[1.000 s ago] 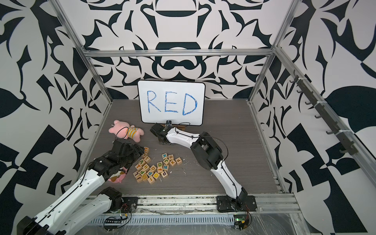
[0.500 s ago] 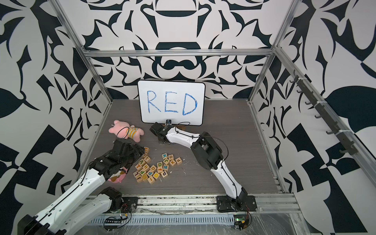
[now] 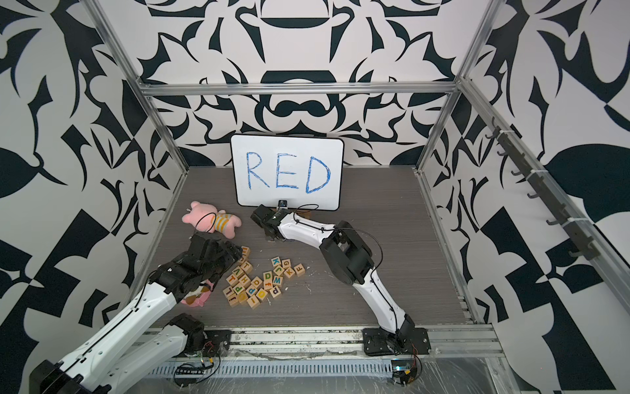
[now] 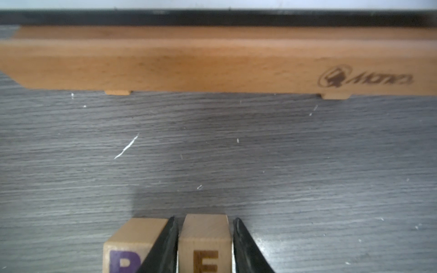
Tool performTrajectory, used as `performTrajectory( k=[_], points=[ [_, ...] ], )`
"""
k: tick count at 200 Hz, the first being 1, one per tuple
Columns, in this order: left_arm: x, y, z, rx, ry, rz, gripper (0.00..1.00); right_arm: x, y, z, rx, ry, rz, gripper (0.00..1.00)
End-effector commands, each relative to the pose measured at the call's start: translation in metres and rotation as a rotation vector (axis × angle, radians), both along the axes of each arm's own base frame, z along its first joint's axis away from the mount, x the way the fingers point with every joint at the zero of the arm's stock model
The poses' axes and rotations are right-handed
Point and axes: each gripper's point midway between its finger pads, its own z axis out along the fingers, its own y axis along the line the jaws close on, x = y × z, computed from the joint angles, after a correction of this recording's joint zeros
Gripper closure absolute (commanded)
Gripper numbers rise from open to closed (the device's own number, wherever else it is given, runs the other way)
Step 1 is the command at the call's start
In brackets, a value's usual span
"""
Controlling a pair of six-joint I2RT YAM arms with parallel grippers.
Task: Assemble the uppercase word "red" with letter blocks
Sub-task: Adjust the letter block at the center of the board.
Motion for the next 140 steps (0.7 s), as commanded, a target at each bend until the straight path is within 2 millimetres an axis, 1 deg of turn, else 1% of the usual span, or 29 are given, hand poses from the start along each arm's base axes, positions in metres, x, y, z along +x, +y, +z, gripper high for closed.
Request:
performTrajectory(
  k=[1, 33, 84, 110, 114, 140],
  points=[
    [0.0, -0.001, 0.009, -0.003, -0.016, -0.013, 0.2, 0.007, 0.004, 0.023, 0.022, -0.045, -0.008, 0.62],
    [0.0, 0.001, 0.012, 0.006, -0.021, -0.013, 0.2, 0.007, 0.004, 0.033, 0.037, -0.057, -0.004, 0.62],
    [-0.002, 0.005, 0.02, 0.017, -0.037, -0.003, 0.2, 0.005, 0.005, 0.065, 0.076, -0.091, 0.029, 0.62],
    [-0.001, 0.005, 0.025, 0.015, -0.044, -0.002, 0.2, -0.001, 0.002, 0.089, 0.11, -0.116, 0.054, 0.62],
    [-0.001, 0.004, 0.025, 0.013, -0.043, -0.004, 0.2, -0.002, 0.001, 0.091, 0.112, -0.119, 0.056, 0.62],
    [0.0, 0.001, 0.029, 0.013, -0.043, -0.027, 0.2, -0.014, -0.014, 0.123, 0.147, -0.176, 0.092, 0.64]
  ],
)
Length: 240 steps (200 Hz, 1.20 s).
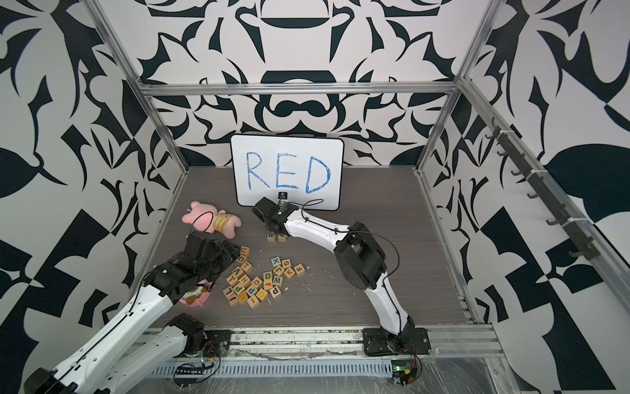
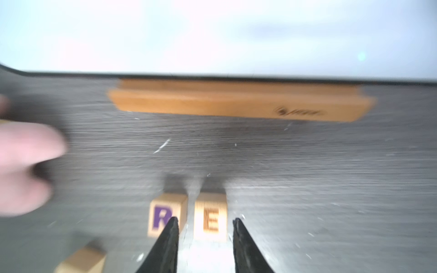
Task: Assemble the uppercase word "red" with letter blocks
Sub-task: Adjust the letter block at the center of the board, then pick up the letter block from the center of the board.
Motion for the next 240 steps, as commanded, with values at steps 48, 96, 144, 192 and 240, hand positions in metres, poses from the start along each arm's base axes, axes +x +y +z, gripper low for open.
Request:
performTrajectory(
  k=[48, 96, 144, 192, 240],
  points=[
    [-0.001, -0.004, 0.008, 0.025, 0.008, -0.054, 0.2, -0.048, -0.063, 0.086, 0.12, -0.261, 0.149, 0.64],
    [-0.01, -0.017, -0.008, -0.017, 0.059, -0.122, 0.22, -0.095, -0.121, 0.069, 0.195, -0.281, 0.134, 0.58],
    [-0.019, -0.02, -0.026, -0.001, 0.144, -0.166, 0.24, -0.107, -0.156, 0.05, 0.19, -0.26, 0.026, 0.54],
    [-0.018, -0.012, -0.029, 0.037, 0.165, -0.123, 0.22, -0.108, -0.15, 0.046, 0.189, -0.23, 0.042, 0.53],
    [-0.022, -0.004, -0.028, 0.046, 0.151, -0.093, 0.22, -0.111, -0.147, 0.039, 0.197, -0.206, 0.061, 0.52]
  ],
)
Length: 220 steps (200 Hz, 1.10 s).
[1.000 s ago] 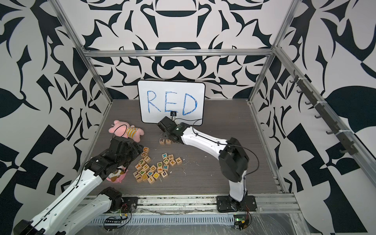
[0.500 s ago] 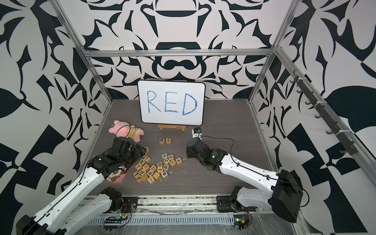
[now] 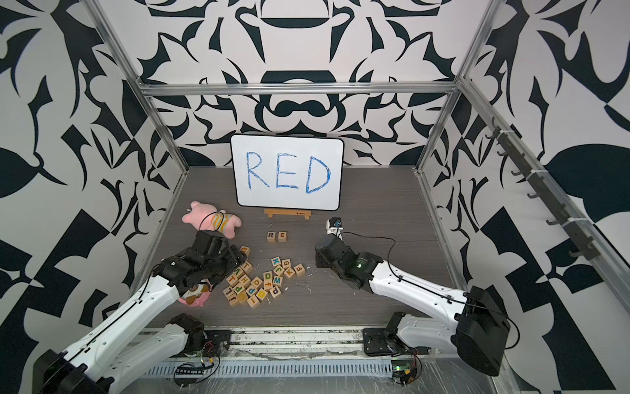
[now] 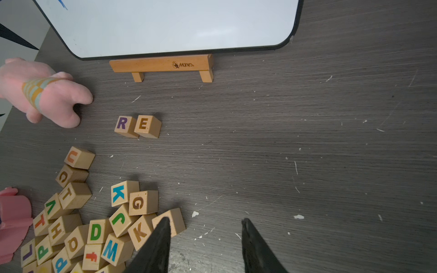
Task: Assemble the uppercase word "red" with letter blocks
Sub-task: Pick up the letter block from the center of the board.
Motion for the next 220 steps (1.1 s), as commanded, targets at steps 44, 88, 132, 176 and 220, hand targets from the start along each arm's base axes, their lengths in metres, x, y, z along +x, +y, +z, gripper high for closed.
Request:
performTrajectory(
  k=[44, 88, 132, 176, 220],
  points=[
    [-0.009, 0.014, -0.003, 0.019, -0.005, 0.064, 0.21, 0.003, 0.007, 0.002, 0.04, -0.002, -0.004, 0.54],
    [-0.012, 0.015, -0.008, 0.02, 0.02, 0.078, 0.22, 0.003, 0.015, -0.005, 0.051, 0.021, 0.015, 0.54],
    [-0.014, 0.012, -0.014, 0.013, 0.057, 0.079, 0.22, 0.004, 0.022, -0.012, 0.039, 0.053, 0.033, 0.54],
    [-0.018, 0.018, -0.02, 0.043, 0.098, 0.105, 0.22, 0.003, 0.038, -0.02, 0.066, 0.097, 0.072, 0.55],
    [-0.017, 0.016, -0.022, 0.035, 0.125, 0.128, 0.21, -0.002, 0.069, -0.032, 0.083, 0.174, 0.151, 0.58]
  ],
)
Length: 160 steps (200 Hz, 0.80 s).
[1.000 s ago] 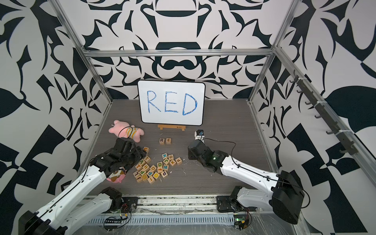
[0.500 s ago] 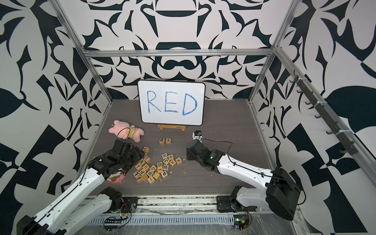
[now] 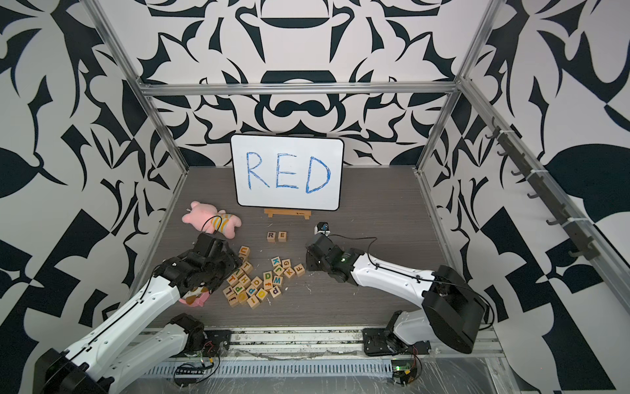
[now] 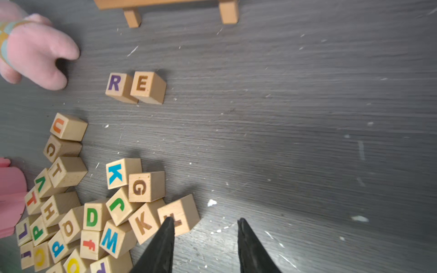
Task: Assemble the uppercase word "red" with letter blocks
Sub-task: Pick up the letter block from the center of the board.
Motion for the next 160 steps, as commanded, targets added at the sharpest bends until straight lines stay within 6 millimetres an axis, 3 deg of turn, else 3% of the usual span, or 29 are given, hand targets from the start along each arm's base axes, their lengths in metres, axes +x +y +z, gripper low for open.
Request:
performTrajectory(
  k=[1, 37, 93, 126, 160],
  points=[
    [-0.005, 0.002, -0.004, 0.008, 0.036, 0.02, 0.21, 0.004, 0.03, 0.017, 0.079, -0.001, 0.048, 0.58],
    [-0.001, 0.0, -0.007, -0.004, 0.049, 0.051, 0.2, -0.007, 0.064, 0.014, 0.039, 0.011, 0.136, 0.58],
    [0.004, 0.013, -0.001, 0.042, 0.038, 0.136, 0.18, -0.039, 0.127, 0.006, -0.097, 0.019, 0.277, 0.55],
    [-0.001, 0.028, 0.003, 0.064, 0.021, 0.234, 0.16, -0.044, 0.143, -0.009, -0.179, 0.037, 0.266, 0.55],
    [-0.004, 0.036, 0.004, 0.052, -0.014, 0.287, 0.16, -0.043, 0.146, -0.018, -0.272, 0.039, 0.228, 0.55]
  ],
)
